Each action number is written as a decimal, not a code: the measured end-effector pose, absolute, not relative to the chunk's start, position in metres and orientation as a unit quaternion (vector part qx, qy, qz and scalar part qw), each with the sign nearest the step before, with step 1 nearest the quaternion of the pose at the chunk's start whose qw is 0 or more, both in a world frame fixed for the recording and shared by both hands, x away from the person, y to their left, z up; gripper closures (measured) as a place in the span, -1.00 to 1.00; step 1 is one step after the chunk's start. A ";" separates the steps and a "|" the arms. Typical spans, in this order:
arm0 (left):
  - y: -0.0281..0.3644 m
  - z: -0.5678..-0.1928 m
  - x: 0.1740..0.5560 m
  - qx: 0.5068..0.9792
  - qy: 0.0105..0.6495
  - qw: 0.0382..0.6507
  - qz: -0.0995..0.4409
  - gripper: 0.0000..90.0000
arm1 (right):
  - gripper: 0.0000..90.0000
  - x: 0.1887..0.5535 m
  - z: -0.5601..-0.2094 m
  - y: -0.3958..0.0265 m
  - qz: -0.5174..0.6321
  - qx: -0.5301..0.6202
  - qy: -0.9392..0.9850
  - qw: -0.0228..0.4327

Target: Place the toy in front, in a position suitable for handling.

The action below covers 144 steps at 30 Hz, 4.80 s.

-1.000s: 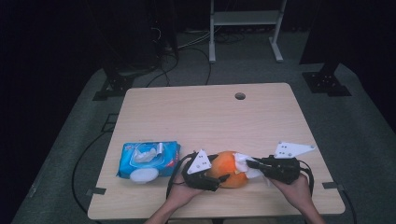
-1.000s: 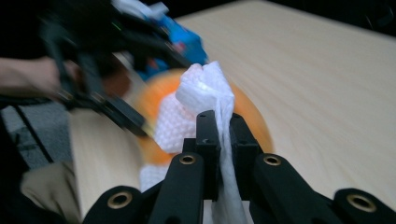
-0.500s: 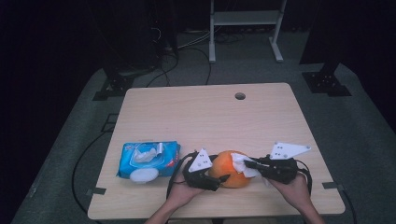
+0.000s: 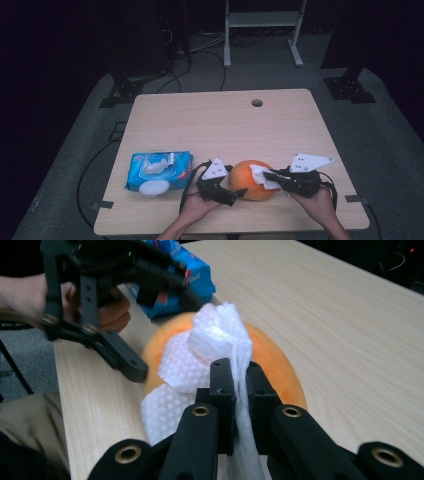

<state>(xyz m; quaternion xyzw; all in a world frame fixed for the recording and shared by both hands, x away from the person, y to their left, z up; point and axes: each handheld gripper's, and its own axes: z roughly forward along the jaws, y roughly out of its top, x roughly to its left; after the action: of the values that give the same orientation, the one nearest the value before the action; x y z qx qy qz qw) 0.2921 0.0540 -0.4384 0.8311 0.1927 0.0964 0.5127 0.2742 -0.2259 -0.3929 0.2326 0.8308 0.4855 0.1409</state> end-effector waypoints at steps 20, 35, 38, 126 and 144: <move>0.041 -0.434 0.278 0.834 0.150 0.516 0.125 -0.52 | 0.88 0.272 -0.387 -0.222 0.476 0.235 0.832 0.160; 0.038 -0.434 0.269 0.840 0.122 0.506 0.152 -0.26 | 0.88 0.267 -0.384 -0.197 0.479 0.203 0.844 0.131; 0.042 -0.435 0.272 0.839 0.131 0.509 0.144 -0.26 | 0.88 0.271 -0.386 -0.216 0.481 0.230 0.835 0.137; 0.052 -0.437 0.287 0.837 0.181 0.511 0.075 -0.85 | 0.87 0.283 -0.410 -0.227 0.481 0.247 0.840 0.048; 0.042 -0.434 0.275 0.839 0.152 0.508 0.122 -0.45 | 0.87 0.278 -0.402 -0.229 0.475 0.253 0.839 0.078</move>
<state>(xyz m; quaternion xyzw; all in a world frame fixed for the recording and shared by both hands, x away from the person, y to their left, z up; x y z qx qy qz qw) 0.2748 0.0417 -0.4338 0.8389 0.1522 0.1218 0.5081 0.2775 -0.2295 -0.4023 0.2535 0.8389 0.4754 0.0777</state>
